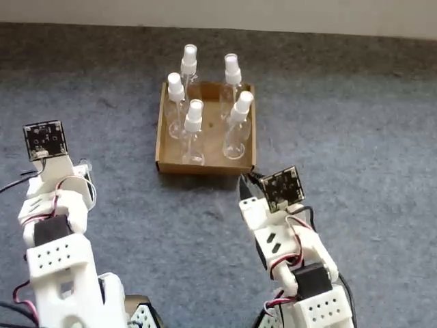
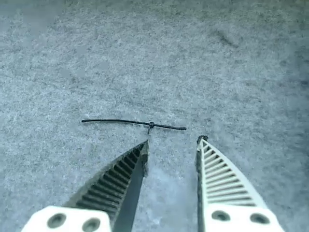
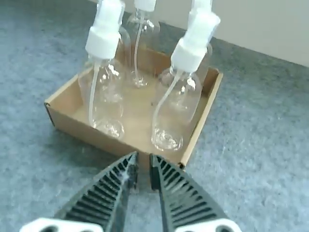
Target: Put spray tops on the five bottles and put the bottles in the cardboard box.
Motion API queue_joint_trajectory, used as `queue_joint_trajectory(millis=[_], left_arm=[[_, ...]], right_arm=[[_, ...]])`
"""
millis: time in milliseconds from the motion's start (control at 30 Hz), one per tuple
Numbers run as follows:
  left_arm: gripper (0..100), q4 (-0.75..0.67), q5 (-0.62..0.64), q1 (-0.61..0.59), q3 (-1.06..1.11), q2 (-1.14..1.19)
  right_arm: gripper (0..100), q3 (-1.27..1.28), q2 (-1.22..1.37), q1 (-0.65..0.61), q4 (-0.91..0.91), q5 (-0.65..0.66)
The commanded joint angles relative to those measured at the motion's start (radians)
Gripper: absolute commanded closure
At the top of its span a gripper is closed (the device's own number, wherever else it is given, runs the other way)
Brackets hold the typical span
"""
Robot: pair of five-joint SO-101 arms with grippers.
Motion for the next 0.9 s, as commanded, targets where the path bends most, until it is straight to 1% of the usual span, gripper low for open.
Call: queue_joint_trajectory(millis=[0,100,167,300,367,433,533,667,700,767,867], left_arm=[[84,0.169,0.003,0.016,0.019,-0.232],[84,0.265,0.003,0.016,0.074,-0.443],[84,0.322,0.003,0.016,0.122,-0.588],[84,0.385,0.002,0.016,0.219,-0.846],[84,0.379,0.002,0.016,0.248,-0.839],[84,0.379,0.002,0.016,0.280,-0.791],[84,0.341,0.002,0.045,0.357,-0.777],[84,0.229,0.000,0.116,0.513,-0.796],[84,0.226,0.002,0.133,0.506,-0.799],[84,0.264,0.002,0.148,0.503,-0.800],[84,0.287,0.002,0.182,0.504,-0.797]], right_arm=[[99.3,0.038,-0.157,0.012,0.099,0.012],[99.3,0.071,-0.176,0.013,0.166,0.012],[99.3,0.084,-0.160,0.013,0.176,0.012],[99.3,0.143,-0.160,0.013,0.179,0.012],[99.3,0.183,-0.160,0.016,0.179,0.012],[99.3,0.217,-0.160,0.053,0.176,0.012],[99.3,0.243,-0.160,0.162,0.173,0.012],[99.3,0.255,-0.168,0.280,0.179,0.012],[99.3,0.255,-0.170,0.297,0.179,0.012],[99.3,0.255,-0.170,0.317,0.180,0.012],[99.3,0.255,-0.170,0.323,0.180,0.012]])
